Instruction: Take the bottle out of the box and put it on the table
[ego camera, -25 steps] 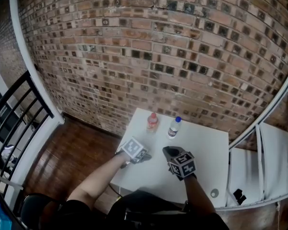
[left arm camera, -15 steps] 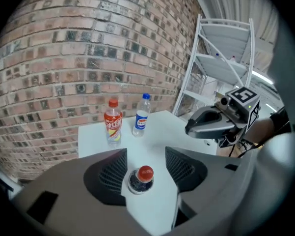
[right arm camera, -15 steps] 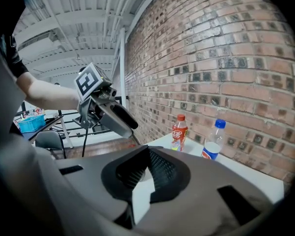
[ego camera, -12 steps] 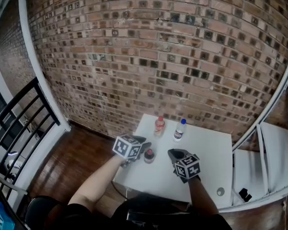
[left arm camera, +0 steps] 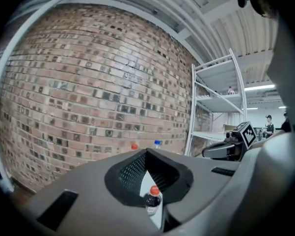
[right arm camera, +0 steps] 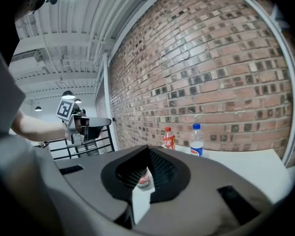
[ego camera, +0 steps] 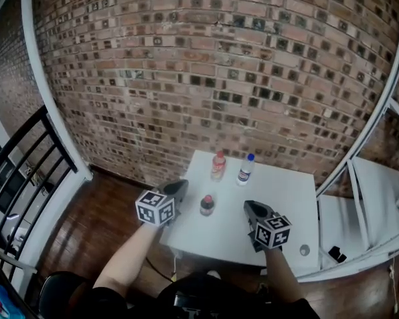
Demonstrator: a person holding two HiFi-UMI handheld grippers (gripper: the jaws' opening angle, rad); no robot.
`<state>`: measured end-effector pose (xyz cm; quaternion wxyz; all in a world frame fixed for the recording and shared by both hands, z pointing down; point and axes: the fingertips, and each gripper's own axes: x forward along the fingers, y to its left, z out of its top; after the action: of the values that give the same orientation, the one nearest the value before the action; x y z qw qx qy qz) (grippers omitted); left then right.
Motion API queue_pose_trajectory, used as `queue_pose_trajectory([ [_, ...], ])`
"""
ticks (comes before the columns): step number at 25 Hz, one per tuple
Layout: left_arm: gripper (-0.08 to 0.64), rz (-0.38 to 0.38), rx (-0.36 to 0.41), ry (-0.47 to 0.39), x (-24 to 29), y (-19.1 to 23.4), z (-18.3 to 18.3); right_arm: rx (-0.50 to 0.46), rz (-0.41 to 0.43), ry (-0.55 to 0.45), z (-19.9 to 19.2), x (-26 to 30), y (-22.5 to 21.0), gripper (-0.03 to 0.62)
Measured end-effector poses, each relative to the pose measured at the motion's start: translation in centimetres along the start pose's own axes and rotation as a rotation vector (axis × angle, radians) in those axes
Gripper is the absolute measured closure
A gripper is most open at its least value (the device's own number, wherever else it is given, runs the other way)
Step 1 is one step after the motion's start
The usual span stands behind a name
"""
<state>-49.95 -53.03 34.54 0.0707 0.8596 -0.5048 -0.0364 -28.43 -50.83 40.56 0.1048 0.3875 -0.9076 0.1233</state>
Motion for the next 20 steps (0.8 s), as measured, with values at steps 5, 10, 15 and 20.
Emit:
queue_pose_trajectory([
  [5,0.555,-0.004,-0.015,-0.182,-2.3,-1.5,3.5,-0.012,-0.134,-0.137,2.1,-6.1,-0.6,0.591],
  [10,0.555,-0.029,-0.029,-0.260,-5.0,-4.5,4.7,0.013,-0.194,-0.237,2.3,-12.0,-0.9,0.591],
  [15,0.555,-0.009,-0.019,-0.258,-6.2,-7.1,4.0,0.035,-0.255,-0.214,1.4,-15.7,-2.9,0.592],
  [20,0.555,0.024,0.008,-0.251,-7.3,-9.4,3.2,0.047,-0.264,-0.277,2.0,-18.8,-2.7,0.592],
])
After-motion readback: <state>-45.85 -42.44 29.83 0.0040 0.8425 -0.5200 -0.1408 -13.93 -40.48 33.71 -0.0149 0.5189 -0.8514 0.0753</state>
